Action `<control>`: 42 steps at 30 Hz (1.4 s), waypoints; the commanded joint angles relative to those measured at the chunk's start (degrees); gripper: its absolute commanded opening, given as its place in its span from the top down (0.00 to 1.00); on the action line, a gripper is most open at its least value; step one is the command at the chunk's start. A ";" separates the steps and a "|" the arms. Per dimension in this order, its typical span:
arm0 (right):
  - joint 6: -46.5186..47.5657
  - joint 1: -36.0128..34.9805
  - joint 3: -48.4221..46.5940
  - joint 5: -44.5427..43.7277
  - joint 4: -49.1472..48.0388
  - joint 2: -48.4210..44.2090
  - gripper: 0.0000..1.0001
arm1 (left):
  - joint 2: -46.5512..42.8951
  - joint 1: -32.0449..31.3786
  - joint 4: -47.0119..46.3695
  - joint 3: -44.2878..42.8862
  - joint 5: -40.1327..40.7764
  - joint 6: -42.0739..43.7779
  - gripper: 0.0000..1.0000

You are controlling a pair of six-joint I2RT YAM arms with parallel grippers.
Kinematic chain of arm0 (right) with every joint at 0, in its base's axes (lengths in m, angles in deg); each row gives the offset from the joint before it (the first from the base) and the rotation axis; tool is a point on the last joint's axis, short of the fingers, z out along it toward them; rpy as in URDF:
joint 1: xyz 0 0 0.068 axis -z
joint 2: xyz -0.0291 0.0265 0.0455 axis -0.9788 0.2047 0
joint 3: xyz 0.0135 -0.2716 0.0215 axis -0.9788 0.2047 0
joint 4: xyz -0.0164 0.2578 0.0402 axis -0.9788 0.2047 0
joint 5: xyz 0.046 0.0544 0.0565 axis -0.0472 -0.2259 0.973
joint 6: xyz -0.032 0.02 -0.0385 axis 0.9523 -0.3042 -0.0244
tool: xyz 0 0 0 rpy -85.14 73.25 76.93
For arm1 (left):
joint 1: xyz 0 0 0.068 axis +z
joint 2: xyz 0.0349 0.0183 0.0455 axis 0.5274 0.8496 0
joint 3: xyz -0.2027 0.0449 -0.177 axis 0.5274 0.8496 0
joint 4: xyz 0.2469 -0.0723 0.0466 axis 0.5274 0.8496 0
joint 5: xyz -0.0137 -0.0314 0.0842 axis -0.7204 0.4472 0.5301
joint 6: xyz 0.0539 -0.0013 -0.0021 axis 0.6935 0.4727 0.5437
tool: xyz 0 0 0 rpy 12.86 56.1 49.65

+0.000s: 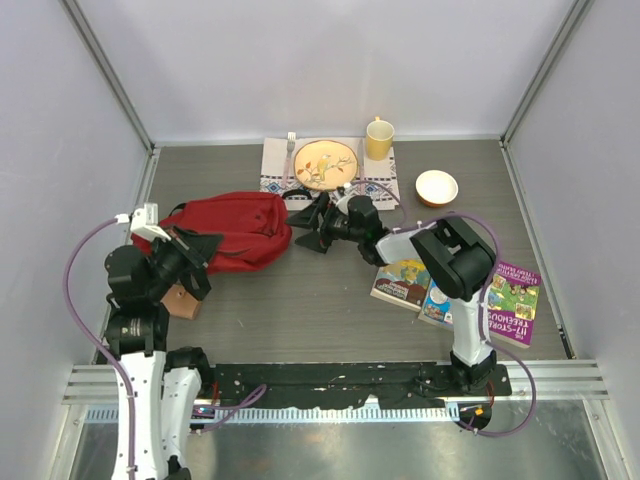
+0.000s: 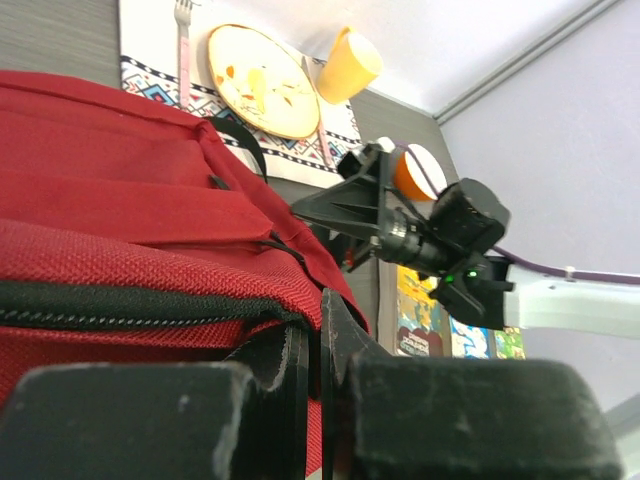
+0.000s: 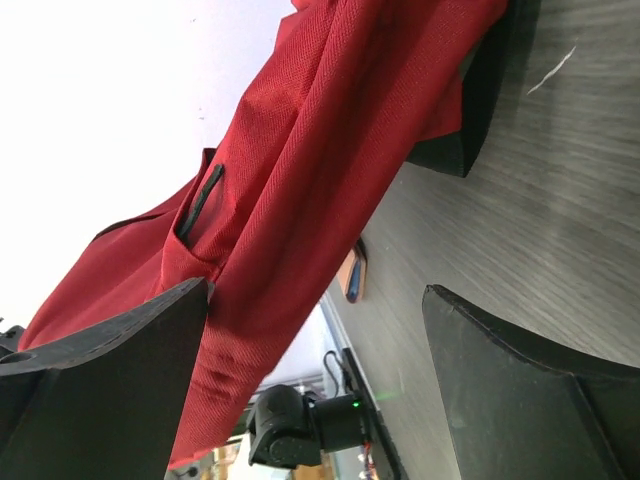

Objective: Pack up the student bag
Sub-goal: Place the student bag at the center of the board.

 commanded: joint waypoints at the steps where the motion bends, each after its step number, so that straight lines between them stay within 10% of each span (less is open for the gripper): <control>1: -9.18 -1.79 -3.02 0.99 -12.14 3.32 0.06 | -2.97 0.19 -4.82 0.75 -6.12 -3.14 1.00; 14: -14.82 -3.47 -4.69 0.37 -21.05 8.77 0.07 | -6.75 0.18 -1.74 3.48 -13.25 -4.64 1.00; 22: -13.94 -3.91 -4.43 1.51 -24.74 7.11 0.88 | -6.66 0.19 -1.21 0.58 -12.81 -4.38 1.00; 25: -9.30 -4.43 -4.60 2.31 -23.43 3.69 0.97 | -6.58 0.19 -1.92 -1.44 -13.07 -4.55 1.00; 42: 28.86 -4.26 -1.36 -13.23 20.68 -30.41 0.99 | 3.33 0.10 -21.51 -8.20 -20.71 -14.04 1.00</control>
